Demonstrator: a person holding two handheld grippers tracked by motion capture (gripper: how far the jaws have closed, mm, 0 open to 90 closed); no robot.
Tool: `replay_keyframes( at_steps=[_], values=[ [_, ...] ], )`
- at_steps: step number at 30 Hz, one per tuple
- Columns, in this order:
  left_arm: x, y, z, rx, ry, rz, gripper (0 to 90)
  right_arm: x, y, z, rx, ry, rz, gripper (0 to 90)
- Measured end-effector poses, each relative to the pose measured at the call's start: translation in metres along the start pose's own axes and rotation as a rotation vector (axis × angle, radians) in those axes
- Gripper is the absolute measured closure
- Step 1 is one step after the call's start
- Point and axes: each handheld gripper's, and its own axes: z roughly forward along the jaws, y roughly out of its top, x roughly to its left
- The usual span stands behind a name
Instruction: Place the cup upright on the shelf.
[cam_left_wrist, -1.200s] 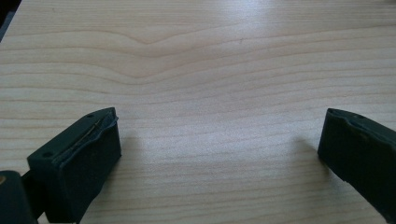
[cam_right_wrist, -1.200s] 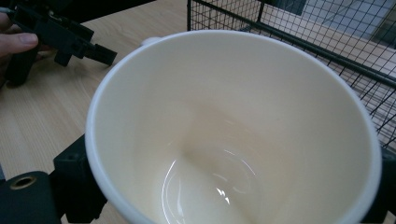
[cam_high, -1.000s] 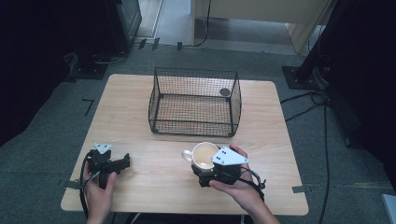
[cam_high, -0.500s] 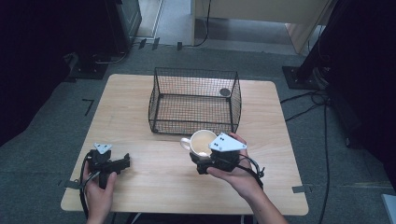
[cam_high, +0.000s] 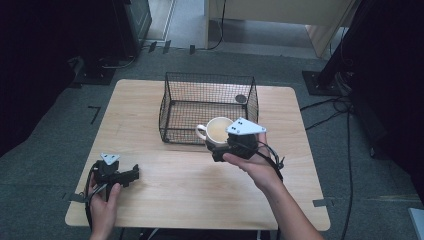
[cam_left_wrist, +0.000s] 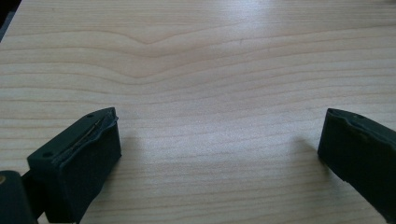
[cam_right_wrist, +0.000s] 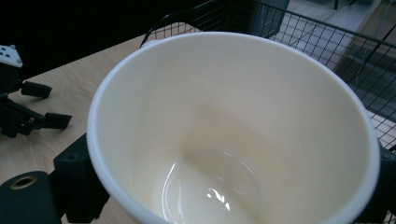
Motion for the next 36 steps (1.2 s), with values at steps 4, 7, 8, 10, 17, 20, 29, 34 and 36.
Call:
replay_keyframes(
  at_steps=[4,7,8,10,17,20,29,34,36],
  values=[
    [0.0,0.0,0.0,0.0,0.0,0.0,0.0,-0.007,0.008,0.005,0.005,-0.014,-0.003,8.8],
    [0.0,0.0,0.0,0.0,0.0,0.0,0.0,-0.014,0.018,0.011,0.006,-0.039,-0.012,8.8],
    [0.0,0.0,0.0,0.0,0.0,0.0,0.0,-0.015,0.02,0.013,0.002,-0.044,-0.013,8.8],
    [0.0,0.0,0.0,0.0,0.0,0.0,0.0,-0.019,0.023,0.015,-0.007,-0.049,-0.016,8.8],
    [0.0,0.0,0.0,0.0,0.0,0.0,0.0,-0.035,0.033,0.02,-0.019,-0.079,-0.005,8.8],
    [0.0,0.0,0.0,-0.001,0.0,0.001,0.0,-0.042,0.036,0.027,-0.012,-0.094,0.001,8.8],
    [0.0,0.0,0.0,-0.001,0.0,0.0,0.0,-0.061,0.038,0.056,-0.019,-0.106,0.034,8.8],
    [0.0,0.0,0.0,0.0,0.0,0.001,0.0,-0.07,0.038,0.07,-0.019,-0.103,0.018,8.8],
    [0.0,0.0,0.0,0.0,0.0,0.001,0.0,-0.074,0.039,0.075,-0.023,-0.088,0.031,8.8]
  ],
)
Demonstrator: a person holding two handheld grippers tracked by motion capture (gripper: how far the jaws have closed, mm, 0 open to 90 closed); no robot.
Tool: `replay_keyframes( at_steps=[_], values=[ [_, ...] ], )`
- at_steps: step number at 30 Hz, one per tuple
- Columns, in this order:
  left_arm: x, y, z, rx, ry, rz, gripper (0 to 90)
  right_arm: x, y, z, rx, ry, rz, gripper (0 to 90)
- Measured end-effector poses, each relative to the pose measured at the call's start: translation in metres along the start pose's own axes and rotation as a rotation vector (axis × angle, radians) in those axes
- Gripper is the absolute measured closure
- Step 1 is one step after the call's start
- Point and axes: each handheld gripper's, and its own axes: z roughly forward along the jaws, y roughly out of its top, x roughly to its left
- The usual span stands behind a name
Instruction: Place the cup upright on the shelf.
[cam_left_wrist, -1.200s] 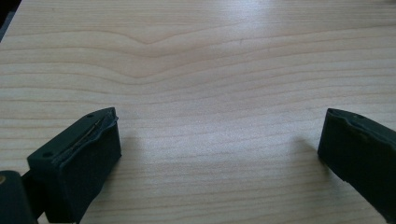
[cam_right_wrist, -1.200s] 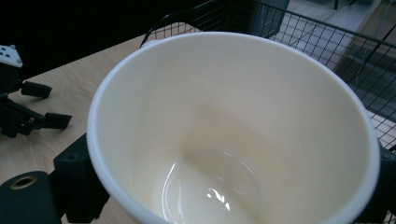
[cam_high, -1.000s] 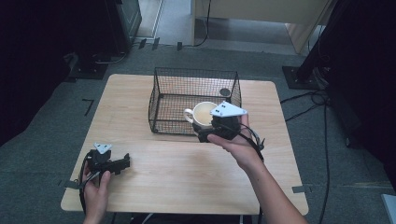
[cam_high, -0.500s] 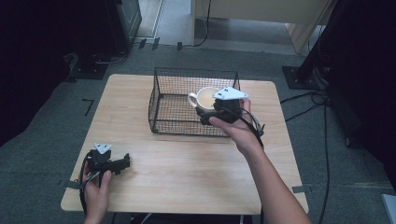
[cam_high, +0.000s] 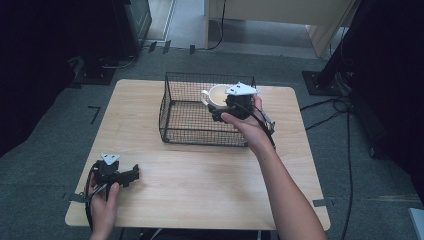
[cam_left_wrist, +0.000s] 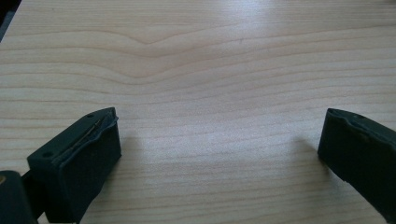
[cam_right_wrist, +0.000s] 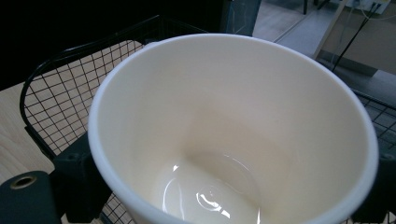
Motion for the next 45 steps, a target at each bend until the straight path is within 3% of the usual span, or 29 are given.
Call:
replay_keyframes(
  at_steps=[8,23,28,32,38,45],
  values=[
    [0.0,0.0,0.0,-0.001,0.0,-0.001,0.0,-0.006,0.002,0.023,0.017,-0.02,-0.013,8.8],
    [0.0,0.0,0.0,0.001,0.0,0.001,0.0,-0.014,-0.01,0.059,-0.027,0.014,0.005,8.8],
    [0.0,0.0,0.0,0.002,-0.001,0.001,0.0,-0.018,-0.015,0.077,0.008,0.009,-0.012,8.8],
    [0.0,0.0,0.0,0.001,0.0,0.001,0.0,-0.019,-0.016,0.087,-0.007,-0.003,-0.006,8.8],
    [0.0,0.0,0.0,0.001,0.0,0.0,0.0,-0.022,-0.021,0.102,0.019,-0.014,-0.025,8.8],
    [0.0,0.0,0.0,0.0,0.0,-0.001,0.0,-0.026,-0.031,0.114,0.092,-0.027,-0.029,8.7]
  ],
)
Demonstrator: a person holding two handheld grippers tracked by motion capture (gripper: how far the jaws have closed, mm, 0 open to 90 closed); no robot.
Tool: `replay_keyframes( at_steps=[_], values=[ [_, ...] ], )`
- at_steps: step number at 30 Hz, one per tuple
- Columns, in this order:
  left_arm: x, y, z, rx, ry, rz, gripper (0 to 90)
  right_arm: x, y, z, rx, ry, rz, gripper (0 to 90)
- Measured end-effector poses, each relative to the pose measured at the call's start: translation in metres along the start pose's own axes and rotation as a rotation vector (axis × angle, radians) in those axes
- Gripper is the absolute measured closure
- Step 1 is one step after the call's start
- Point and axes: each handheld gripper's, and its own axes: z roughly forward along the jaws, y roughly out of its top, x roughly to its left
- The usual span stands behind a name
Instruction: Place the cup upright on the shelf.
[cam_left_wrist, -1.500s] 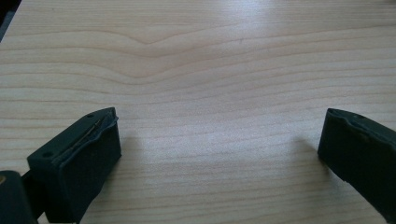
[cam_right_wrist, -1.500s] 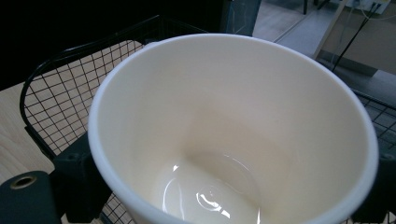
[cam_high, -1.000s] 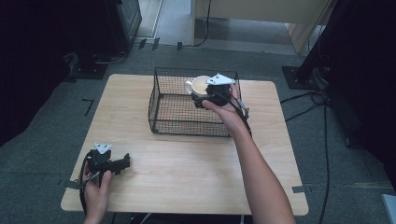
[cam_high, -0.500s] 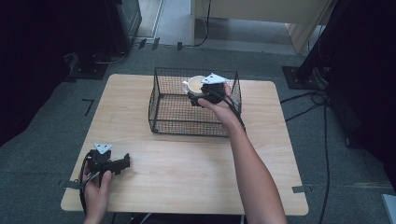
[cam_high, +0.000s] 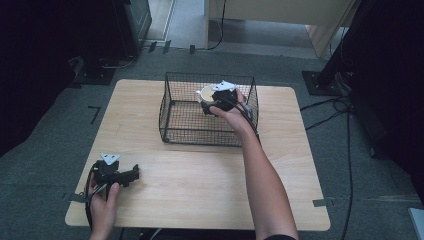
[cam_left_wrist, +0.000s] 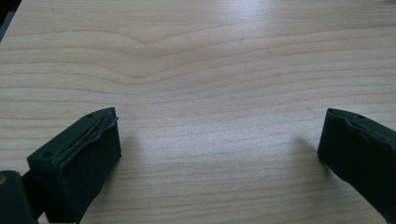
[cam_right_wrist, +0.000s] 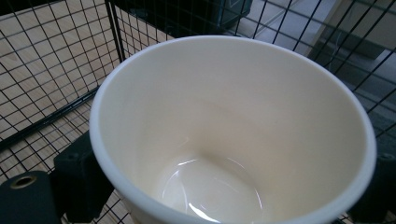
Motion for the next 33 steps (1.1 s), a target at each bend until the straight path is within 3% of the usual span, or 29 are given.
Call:
replay_keyframes(
  at_steps=[3,10,19,26,29,33],
  values=[
    [0.0,0.0,0.0,0.0,0.0,0.0,0.0,-0.001,-0.001,0.002,0.013,0.002,0.006,8.7],
    [0.0,0.0,0.0,0.001,0.0,0.001,0.0,-0.003,-0.009,0.01,0.107,0.01,0.017,8.7],
    [0.0,0.0,0.0,0.001,0.0,0.001,0.0,-0.003,-0.012,0.011,0.148,0.002,0.014,8.8],
    [0.0,0.0,0.0,0.001,0.0,0.001,0.0,-0.003,-0.011,0.008,0.132,-0.004,0.026,7.0],
    [0.0,0.0,0.0,0.001,0.0,0.001,0.0,-0.002,-0.009,0.003,0.073,0.003,0.021,0.7],
    [0.0,0.0,0.0,0.0,0.0,0.0,0.0,0.002,-0.004,-0.002,0.021,-0.004,0.018,0.0]
  ],
)
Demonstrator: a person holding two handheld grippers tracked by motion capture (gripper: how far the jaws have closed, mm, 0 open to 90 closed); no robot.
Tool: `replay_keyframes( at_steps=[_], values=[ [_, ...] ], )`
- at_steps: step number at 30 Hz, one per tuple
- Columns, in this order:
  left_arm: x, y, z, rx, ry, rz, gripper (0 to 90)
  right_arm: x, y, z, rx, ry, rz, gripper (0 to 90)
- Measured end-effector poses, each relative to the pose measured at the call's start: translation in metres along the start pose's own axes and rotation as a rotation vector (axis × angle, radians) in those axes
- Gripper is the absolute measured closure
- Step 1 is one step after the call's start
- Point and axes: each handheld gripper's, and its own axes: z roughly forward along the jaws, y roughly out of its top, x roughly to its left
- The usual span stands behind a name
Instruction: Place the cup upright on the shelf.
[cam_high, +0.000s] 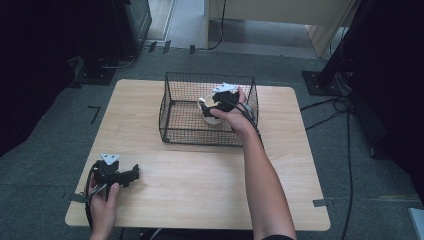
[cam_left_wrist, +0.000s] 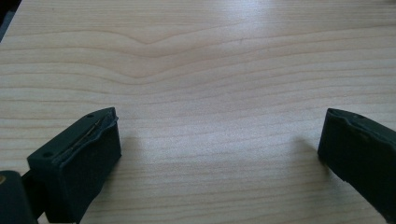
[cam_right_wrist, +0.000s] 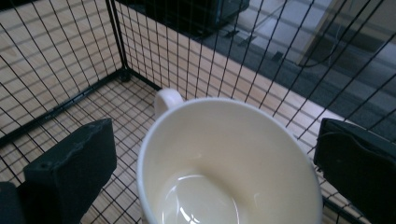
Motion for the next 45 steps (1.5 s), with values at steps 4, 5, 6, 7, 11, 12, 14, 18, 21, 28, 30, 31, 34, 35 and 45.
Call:
replay_keyframes(
  at_steps=[4,5,6,7,11,12,14,18,21,28,30,31,34,35,45],
  values=[
    [0.0,0.0,0.0,0.001,0.0,0.001,0.0,0.004,0.007,-0.006,-0.049,0.006,-0.032,0.0],
    [0.0,0.0,0.0,0.001,0.0,0.001,0.0,0.006,0.009,-0.008,-0.059,0.006,-0.049,0.0],
    [0.0,0.0,0.0,0.001,0.0,0.001,0.0,0.007,0.012,-0.01,-0.067,0.005,-0.059,0.0],
    [0.0,0.0,0.0,0.001,-0.001,0.001,0.0,0.008,0.014,-0.012,-0.077,0.003,-0.066,0.0],
    [0.0,0.0,0.0,0.002,-0.001,0.001,0.0,0.009,0.023,-0.021,-0.098,-0.007,-0.066,0.0],
    [0.0,0.0,0.0,0.002,-0.001,0.001,0.0,0.008,0.025,-0.022,-0.103,-0.008,-0.064,0.0],
    [0.0,0.0,0.0,0.002,-0.001,0.002,0.0,0.008,0.028,-0.028,-0.116,-0.008,-0.058,0.0],
    [0.0,0.0,0.0,0.002,-0.001,0.001,0.0,0.009,0.029,-0.036,-0.115,0.007,-0.072,0.0],
    [0.0,0.0,0.0,0.001,-0.001,0.001,0.0,0.012,0.03,-0.044,-0.112,0.01,-0.087,0.0],
    [0.0,0.0,0.0,0.001,-0.004,0.004,0.0,0.02,0.028,-0.065,-0.143,0.043,-0.081,0.0],
    [0.0,0.0,0.0,0.0,-0.005,0.004,0.0,0.021,0.025,-0.068,-0.144,0.051,-0.075,0.0],
    [0.0,0.0,0.0,0.002,-0.004,0.004,0.0,0.021,0.024,-0.069,-0.14,0.051,-0.076,0.0],
    [0.0,0.0,0.0,0.001,-0.005,0.004,0.0,0.021,0.019,-0.077,-0.139,0.058,-0.062,0.0],
    [0.0,0.0,0.0,0.001,-0.005,0.004,0.0,0.022,0.017,-0.078,-0.136,0.057,-0.059,0.0],
    [0.0,0.0,0.0,0.002,-0.005,0.004,0.0,0.026,0.005,-0.101,-0.127,0.047,-0.06,0.0]
  ],
)
